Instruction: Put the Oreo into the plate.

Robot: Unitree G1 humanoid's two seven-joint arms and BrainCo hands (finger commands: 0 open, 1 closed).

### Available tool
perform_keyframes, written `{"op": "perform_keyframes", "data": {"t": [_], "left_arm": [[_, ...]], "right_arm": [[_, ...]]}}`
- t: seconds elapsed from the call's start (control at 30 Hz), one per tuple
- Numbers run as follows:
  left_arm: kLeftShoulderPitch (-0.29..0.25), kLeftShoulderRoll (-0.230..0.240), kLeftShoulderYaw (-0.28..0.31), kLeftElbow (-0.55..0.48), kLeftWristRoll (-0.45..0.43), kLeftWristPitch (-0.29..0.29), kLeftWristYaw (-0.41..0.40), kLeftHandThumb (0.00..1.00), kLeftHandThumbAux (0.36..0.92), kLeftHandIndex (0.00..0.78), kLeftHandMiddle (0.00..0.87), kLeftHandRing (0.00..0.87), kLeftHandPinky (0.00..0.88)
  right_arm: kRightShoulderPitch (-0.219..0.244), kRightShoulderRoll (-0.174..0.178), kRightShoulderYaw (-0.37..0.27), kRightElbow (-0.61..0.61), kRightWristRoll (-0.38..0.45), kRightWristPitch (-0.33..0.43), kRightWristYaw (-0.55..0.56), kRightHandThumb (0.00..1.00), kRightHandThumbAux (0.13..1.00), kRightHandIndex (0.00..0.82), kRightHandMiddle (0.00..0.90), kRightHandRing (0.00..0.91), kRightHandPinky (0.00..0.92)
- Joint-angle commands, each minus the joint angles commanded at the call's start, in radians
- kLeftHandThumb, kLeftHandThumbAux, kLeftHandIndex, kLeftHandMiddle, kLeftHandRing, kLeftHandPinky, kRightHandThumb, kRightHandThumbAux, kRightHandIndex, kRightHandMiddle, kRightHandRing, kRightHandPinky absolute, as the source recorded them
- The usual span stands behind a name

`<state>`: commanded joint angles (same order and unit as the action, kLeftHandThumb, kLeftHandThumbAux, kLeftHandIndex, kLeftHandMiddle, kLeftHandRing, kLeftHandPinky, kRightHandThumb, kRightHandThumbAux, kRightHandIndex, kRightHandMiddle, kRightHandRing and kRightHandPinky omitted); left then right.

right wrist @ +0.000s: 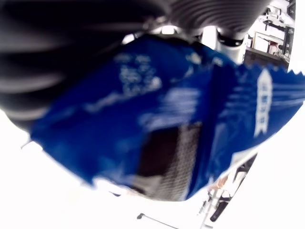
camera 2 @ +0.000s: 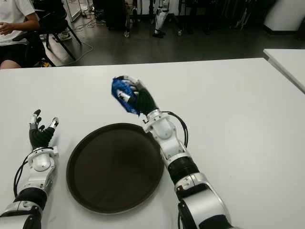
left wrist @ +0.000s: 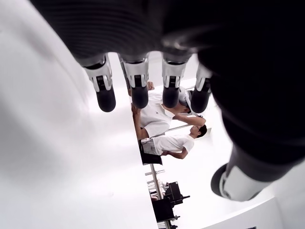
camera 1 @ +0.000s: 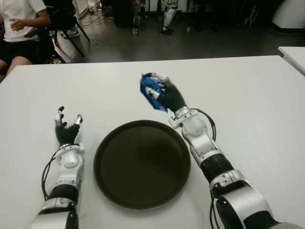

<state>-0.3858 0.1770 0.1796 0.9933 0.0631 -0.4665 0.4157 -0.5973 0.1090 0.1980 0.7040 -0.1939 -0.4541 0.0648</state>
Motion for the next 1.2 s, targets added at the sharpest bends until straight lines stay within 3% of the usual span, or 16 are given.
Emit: {"op": "perform_keyframes", "data": {"t": [0.2, 0.6, 0.87, 1.2], "left_arm": [[-0.006, -0.001, -0.001, 0.020, 0.007, -0.025, 0.020, 0.015, 0.688, 0.069, 0.061, 0.042, 0.044], [-0.010, -0.002, 0.002, 0.036, -0.002, -0.056, 0.015, 0.019, 0.690, 0.058, 0.055, 0.037, 0.042], [-0.010, 0.007, -0.005, 0.046, 0.011, -0.063, 0.024, 0.004, 0.678, 0.046, 0.045, 0.034, 0.040], [-0.014, 0.003, 0.001, 0.056, 0.001, -0.073, 0.020, 0.019, 0.691, 0.050, 0.058, 0.044, 0.041]], "right_arm": [[0.023, -0.007, 0.036, -0.069, -0.050, 0.052, -0.009, 0.709, 0.714, 0.441, 0.845, 0.851, 0.861], [0.061, 0.001, 0.081, -0.124, -0.052, 0.089, 0.031, 0.711, 0.713, 0.441, 0.838, 0.847, 0.847], [0.081, -0.041, 0.147, -0.176, -0.090, 0.118, 0.127, 0.715, 0.711, 0.441, 0.842, 0.842, 0.828], [0.102, -0.067, 0.187, -0.219, -0.079, 0.159, 0.222, 0.726, 0.708, 0.441, 0.859, 0.844, 0.831]]}}
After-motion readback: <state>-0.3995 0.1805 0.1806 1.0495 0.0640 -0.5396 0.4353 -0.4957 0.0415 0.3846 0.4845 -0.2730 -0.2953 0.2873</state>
